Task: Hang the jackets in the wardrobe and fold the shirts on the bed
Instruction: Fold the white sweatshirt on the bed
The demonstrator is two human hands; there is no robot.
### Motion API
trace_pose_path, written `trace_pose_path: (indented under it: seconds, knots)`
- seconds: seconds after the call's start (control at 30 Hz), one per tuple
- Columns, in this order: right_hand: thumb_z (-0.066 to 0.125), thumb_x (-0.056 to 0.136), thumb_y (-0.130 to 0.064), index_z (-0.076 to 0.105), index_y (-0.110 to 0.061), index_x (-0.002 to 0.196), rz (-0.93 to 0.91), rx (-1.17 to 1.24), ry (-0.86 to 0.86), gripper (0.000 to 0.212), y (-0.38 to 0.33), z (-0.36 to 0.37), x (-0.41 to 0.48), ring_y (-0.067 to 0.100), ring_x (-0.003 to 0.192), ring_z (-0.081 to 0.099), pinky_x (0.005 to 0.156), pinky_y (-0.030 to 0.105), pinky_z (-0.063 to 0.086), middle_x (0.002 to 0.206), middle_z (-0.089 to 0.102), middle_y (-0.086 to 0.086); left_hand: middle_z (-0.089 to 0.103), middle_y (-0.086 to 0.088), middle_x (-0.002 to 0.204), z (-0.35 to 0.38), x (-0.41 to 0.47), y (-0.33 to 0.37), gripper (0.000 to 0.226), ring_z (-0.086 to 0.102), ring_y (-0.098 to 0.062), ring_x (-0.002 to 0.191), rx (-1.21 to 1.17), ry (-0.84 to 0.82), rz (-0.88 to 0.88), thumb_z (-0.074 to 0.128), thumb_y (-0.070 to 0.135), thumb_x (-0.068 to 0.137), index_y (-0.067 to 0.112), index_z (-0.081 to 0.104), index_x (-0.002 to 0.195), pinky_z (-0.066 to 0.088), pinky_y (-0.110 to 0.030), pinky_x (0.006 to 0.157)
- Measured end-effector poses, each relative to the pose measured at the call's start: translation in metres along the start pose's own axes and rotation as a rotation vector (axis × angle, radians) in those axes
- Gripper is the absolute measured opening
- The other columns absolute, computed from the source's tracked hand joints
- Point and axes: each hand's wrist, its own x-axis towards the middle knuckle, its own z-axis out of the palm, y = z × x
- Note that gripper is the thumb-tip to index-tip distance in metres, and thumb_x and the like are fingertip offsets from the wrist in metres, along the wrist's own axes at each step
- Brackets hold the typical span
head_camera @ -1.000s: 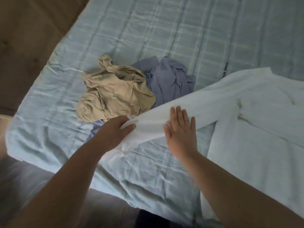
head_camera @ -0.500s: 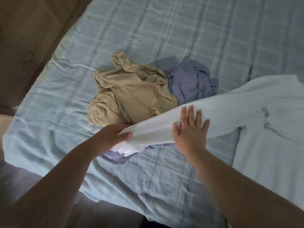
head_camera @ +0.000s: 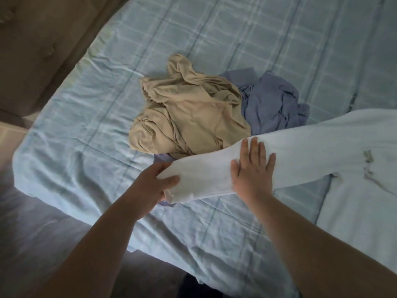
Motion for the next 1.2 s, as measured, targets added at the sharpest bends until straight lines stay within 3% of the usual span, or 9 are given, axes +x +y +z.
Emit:
trace_pose_path:
  seconds: [0.1,0.23,0.33,0.43,0.7,0.8,0.9,1.03,1.2]
  knots:
    - [0.043,0.093,-0.028,0.036,-0.012,0.148,0.008,0.195,0.105,0.058,-0.005,-0.02,-0.009,0.033,0.146,0.027,0.118,0.051,0.018,0.157,0.034,0.013,0.068,-0.003,0.089,0.02,-0.009,0.006,0.029,0.065,-0.025,0.086,-0.122,0.044,0.049,0.07,0.002,0.085,0.007,0.062,0.113,0.055,-0.037,0.06]
    - [0.048,0.093,-0.01,0.065,-0.02,0.099,0.139,1.097,0.049,0.021,-0.018,-0.085,-0.044,0.02,0.102,0.065,0.097,0.044,0.051,0.103,0.07,-0.005,0.066,-0.011,0.104,0.066,-0.026,0.013,0.042,0.065,-0.023,0.092,-0.266,-0.005,0.057,0.066,0.013,0.083,0.003,0.057,0.122,0.056,-0.034,0.071]
    - [0.044,0.103,-0.031,0.069,-0.018,0.107,0.188,1.483,-0.256,0.029,-0.02,-0.114,-0.064,0.026,0.103,0.068,0.094,0.056,0.052,0.106,0.073,0.003,0.065,-0.015,0.117,0.109,-0.03,0.015,0.043,0.064,-0.028,0.104,-0.28,-0.113,0.06,0.059,0.028,0.092,0.006,0.057,0.129,0.055,-0.044,0.087]
    - [0.057,0.083,-0.066,0.071,-0.023,0.112,0.26,1.656,-0.278,0.054,0.003,-0.124,-0.067,0.025,0.106,0.065,0.095,0.05,0.051,0.114,0.07,0.008,0.067,-0.017,0.121,0.148,-0.028,0.025,0.046,0.065,-0.031,0.106,-0.353,-0.161,0.003,0.047,0.036,0.1,0.005,0.056,0.132,0.055,-0.041,0.089]
    - [0.073,0.081,-0.048,0.059,-0.024,0.125,0.218,1.526,-0.366,0.053,0.097,-0.113,-0.06,0.025,0.11,0.066,0.097,0.052,0.052,0.117,0.069,0.005,0.07,-0.012,0.121,0.224,-0.018,0.014,0.031,0.065,-0.023,0.116,0.073,-0.146,0.182,0.051,-0.002,0.098,0.004,0.065,0.125,0.054,-0.035,0.098]
    - [0.061,0.095,-0.031,0.064,-0.021,0.112,0.258,1.365,-0.184,0.02,0.134,-0.108,-0.058,0.018,0.101,0.068,0.09,0.04,0.056,0.104,0.072,0.002,0.073,-0.011,0.114,0.259,-0.011,0.004,0.035,0.068,-0.022,0.11,0.078,-0.139,0.218,0.054,-0.014,0.089,0.002,0.067,0.116,0.056,-0.035,0.094]
    - [0.048,0.09,-0.04,0.067,-0.023,0.1,0.407,1.291,-0.054,0.028,0.183,-0.106,-0.053,0.016,0.097,0.068,0.092,0.047,0.054,0.099,0.073,-0.003,0.074,0.009,0.107,0.294,-0.001,-0.014,0.049,0.067,-0.013,0.105,0.29,0.05,0.401,0.044,-0.017,0.085,0.02,0.07,0.104,0.052,-0.036,0.091]
    - [0.05,0.099,-0.029,0.068,-0.011,0.099,0.398,1.117,0.055,0.026,0.258,-0.113,-0.041,0.021,0.093,0.065,0.089,0.039,0.05,0.096,0.071,0.005,0.049,0.004,0.147,0.336,0.028,-0.04,0.055,0.039,-0.02,0.141,1.007,0.207,0.882,0.043,0.008,0.086,0.021,0.053,0.139,0.028,-0.036,0.118]
    - [0.052,0.098,-0.024,0.056,-0.017,0.071,0.441,1.068,0.095,0.028,0.347,-0.129,-0.019,0.011,0.068,0.056,0.064,0.025,0.041,0.07,0.059,-0.002,-0.001,-0.009,0.167,0.417,0.072,-0.067,0.087,-0.007,-0.03,0.153,1.537,0.13,0.776,0.043,0.064,0.088,0.032,0.004,0.159,0.004,-0.054,0.121]
